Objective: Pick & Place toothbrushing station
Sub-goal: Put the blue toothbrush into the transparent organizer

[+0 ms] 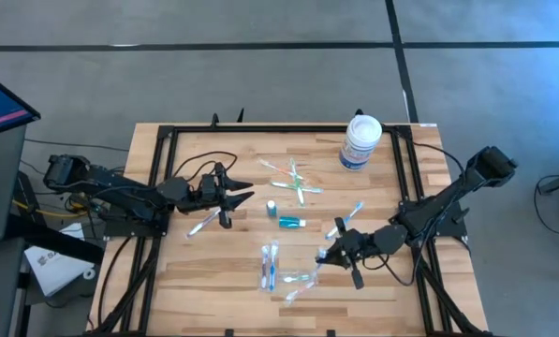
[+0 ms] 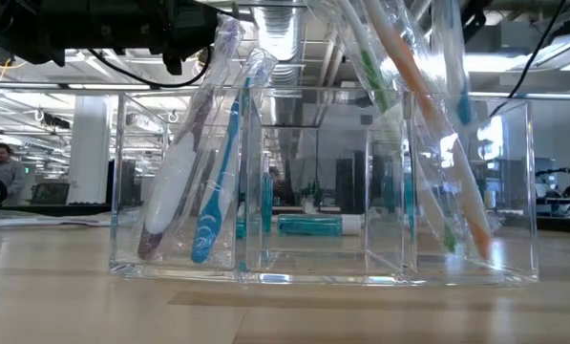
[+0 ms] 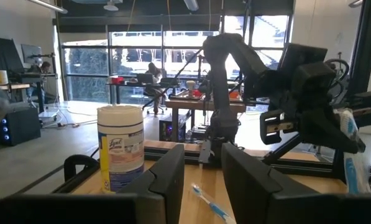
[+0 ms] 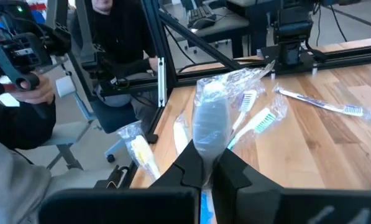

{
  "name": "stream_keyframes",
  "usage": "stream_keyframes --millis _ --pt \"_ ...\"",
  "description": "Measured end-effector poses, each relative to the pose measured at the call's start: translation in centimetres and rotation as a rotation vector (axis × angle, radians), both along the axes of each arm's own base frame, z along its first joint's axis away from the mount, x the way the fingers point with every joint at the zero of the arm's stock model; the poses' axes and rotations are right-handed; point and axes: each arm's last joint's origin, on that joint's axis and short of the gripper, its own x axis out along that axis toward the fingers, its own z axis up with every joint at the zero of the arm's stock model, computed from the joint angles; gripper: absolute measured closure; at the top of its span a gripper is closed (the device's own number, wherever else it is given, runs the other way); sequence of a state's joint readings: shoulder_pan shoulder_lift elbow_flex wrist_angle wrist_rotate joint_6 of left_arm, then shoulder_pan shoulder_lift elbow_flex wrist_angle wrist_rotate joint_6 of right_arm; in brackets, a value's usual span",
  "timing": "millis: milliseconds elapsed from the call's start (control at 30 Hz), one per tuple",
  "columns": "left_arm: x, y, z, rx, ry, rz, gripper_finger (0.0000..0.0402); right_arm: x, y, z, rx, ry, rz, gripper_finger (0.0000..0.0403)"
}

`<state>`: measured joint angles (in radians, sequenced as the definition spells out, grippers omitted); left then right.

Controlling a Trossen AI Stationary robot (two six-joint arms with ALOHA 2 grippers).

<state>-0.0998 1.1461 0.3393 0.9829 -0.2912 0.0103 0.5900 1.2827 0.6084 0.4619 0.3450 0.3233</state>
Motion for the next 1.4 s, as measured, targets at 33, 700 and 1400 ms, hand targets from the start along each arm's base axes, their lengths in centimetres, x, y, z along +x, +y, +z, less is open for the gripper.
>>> stream_keyframes --millis 33,700,1400 --pt "0.0 0.0 0.0 0.000 0.000 0.000 0.0298 0.0 0.0 -0.2 0.004 0.002 -0.002 0.0399" --pt "0.0 0.0 -0.2 0.002 0.019 0.000 0.0298 1.6 0.8 -3.0 -0.024 0.047 0.043 0.0368" --pt "0.0 0.0 -0.2 0.002 0.024 0.000 0.0298 2.1 1.3 -4.7 -0.055 0.097 0.049 0.0363"
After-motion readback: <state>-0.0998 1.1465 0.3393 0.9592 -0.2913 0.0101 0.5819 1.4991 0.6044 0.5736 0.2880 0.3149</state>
